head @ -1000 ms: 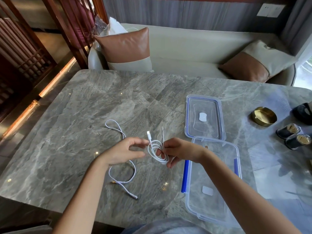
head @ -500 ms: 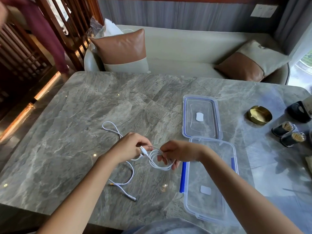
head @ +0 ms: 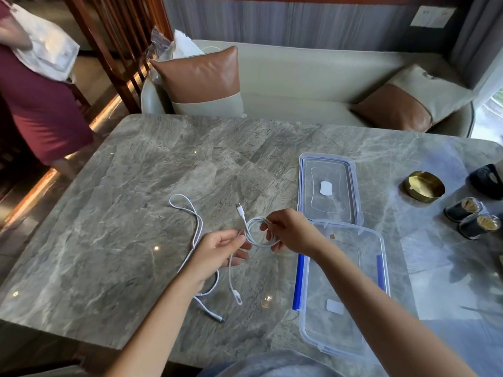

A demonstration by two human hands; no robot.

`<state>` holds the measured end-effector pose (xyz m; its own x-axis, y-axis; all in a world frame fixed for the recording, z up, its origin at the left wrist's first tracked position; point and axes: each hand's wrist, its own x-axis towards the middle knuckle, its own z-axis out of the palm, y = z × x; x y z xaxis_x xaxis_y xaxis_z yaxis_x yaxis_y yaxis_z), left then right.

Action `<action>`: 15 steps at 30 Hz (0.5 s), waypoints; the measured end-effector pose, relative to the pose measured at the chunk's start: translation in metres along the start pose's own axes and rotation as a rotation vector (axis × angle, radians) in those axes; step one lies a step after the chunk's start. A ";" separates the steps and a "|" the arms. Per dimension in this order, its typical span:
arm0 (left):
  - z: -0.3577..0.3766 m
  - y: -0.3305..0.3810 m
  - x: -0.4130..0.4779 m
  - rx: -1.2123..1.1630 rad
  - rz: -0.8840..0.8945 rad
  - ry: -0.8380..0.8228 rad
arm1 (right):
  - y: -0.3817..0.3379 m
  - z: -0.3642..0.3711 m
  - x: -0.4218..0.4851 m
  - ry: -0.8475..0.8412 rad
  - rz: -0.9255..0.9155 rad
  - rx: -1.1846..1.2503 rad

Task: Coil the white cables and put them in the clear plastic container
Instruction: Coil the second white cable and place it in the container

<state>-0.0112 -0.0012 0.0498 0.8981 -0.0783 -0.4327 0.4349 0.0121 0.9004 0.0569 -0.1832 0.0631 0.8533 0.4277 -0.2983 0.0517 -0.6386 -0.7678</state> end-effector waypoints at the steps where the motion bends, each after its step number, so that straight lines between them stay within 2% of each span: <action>1: 0.006 -0.003 0.000 -0.034 -0.001 0.033 | -0.001 0.001 -0.001 0.030 -0.010 -0.014; 5: 0.025 -0.011 0.004 -0.176 -0.013 0.188 | -0.005 0.009 -0.003 0.114 -0.063 -0.032; 8: 0.029 -0.012 0.006 -0.311 -0.027 0.221 | -0.008 0.011 -0.005 0.127 -0.126 0.059; 10: 0.028 -0.012 0.005 -0.436 -0.034 0.202 | -0.007 0.012 -0.005 0.125 -0.139 0.208; 15: 0.031 -0.012 0.009 -0.668 -0.052 0.179 | -0.005 0.025 -0.008 0.168 -0.037 0.719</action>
<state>-0.0100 -0.0329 0.0365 0.8470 0.0697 -0.5271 0.3731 0.6282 0.6827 0.0366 -0.1675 0.0547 0.9285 0.3005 -0.2182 -0.2212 -0.0245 -0.9749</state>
